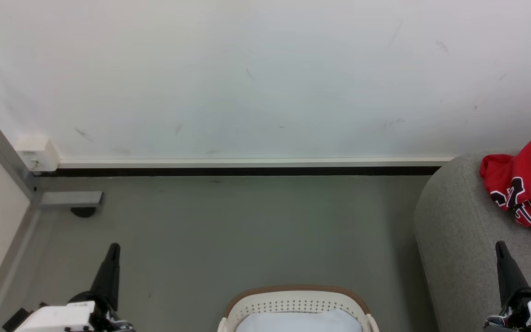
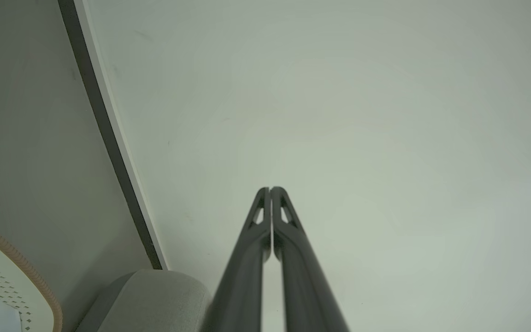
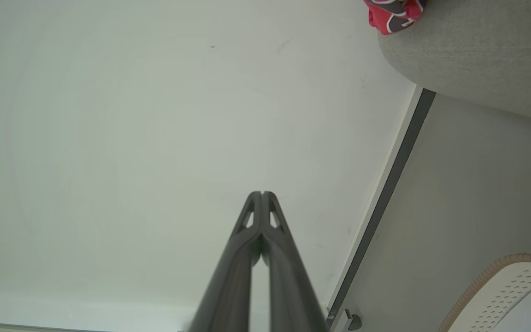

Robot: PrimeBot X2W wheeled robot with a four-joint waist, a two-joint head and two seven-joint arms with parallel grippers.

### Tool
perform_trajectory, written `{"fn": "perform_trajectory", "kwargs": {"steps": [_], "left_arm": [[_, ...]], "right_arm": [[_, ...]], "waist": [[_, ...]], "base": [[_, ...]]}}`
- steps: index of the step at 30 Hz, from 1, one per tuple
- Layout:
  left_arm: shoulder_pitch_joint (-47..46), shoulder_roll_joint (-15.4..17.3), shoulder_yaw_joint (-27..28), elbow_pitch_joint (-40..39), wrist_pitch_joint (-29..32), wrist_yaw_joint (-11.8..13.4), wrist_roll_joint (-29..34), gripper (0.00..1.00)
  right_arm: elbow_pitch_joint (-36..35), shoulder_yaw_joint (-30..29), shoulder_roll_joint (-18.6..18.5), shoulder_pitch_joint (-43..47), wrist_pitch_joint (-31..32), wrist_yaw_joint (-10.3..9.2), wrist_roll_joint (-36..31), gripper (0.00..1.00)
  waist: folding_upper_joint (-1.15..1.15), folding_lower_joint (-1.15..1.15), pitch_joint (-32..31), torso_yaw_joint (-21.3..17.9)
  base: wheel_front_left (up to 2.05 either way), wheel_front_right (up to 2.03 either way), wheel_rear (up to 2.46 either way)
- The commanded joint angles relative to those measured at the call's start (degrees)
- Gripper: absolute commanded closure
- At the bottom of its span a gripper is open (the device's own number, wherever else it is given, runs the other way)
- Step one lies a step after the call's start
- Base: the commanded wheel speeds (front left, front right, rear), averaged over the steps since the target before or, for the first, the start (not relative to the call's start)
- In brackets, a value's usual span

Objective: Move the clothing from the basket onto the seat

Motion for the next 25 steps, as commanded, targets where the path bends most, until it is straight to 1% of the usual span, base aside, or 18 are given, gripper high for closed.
{"fn": "perform_trajectory", "kwargs": {"steps": [1,25], "left_arm": [[-0.5,0.1,0.1,-0.2,0.2,0.2,-0.7,1.00],[-0.5,0.1,0.1,-0.2,0.2,0.2,-0.7,1.00]], "right_arm": [[-0.1,0.0,-0.6,-0.4,-0.1,-0.12,0.3,1.00],[-0.2,0.2,-0.8,-0.4,-0.4,-0.12,0.5,1.00]], "waist": [[0.00,0.00,0.0,0.0],[0.00,0.00,0.0,0.0]], "base": [[0.00,0.00,0.00],[0.00,0.00,0.00]]}}
